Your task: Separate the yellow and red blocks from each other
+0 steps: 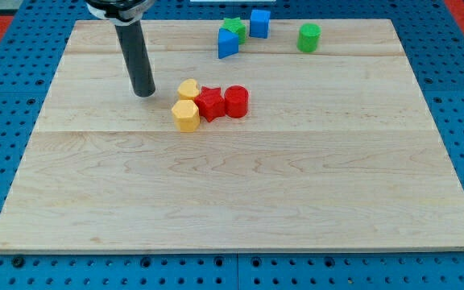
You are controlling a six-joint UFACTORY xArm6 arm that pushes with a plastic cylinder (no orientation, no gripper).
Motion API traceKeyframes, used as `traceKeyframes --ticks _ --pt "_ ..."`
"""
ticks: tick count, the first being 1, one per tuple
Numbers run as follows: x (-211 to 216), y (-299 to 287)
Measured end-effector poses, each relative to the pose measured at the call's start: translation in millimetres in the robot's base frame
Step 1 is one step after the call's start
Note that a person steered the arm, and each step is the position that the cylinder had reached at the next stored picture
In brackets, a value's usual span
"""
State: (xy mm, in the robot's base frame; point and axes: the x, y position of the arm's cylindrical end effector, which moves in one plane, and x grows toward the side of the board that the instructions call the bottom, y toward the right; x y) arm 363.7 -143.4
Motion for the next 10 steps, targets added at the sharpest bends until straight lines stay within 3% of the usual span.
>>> traceKeyframes --ticks 4,5,6,8,10 --pt "-6 15" --pt "-36 57" --pt "-45 145" --pt "5 175" --pt "48 131"
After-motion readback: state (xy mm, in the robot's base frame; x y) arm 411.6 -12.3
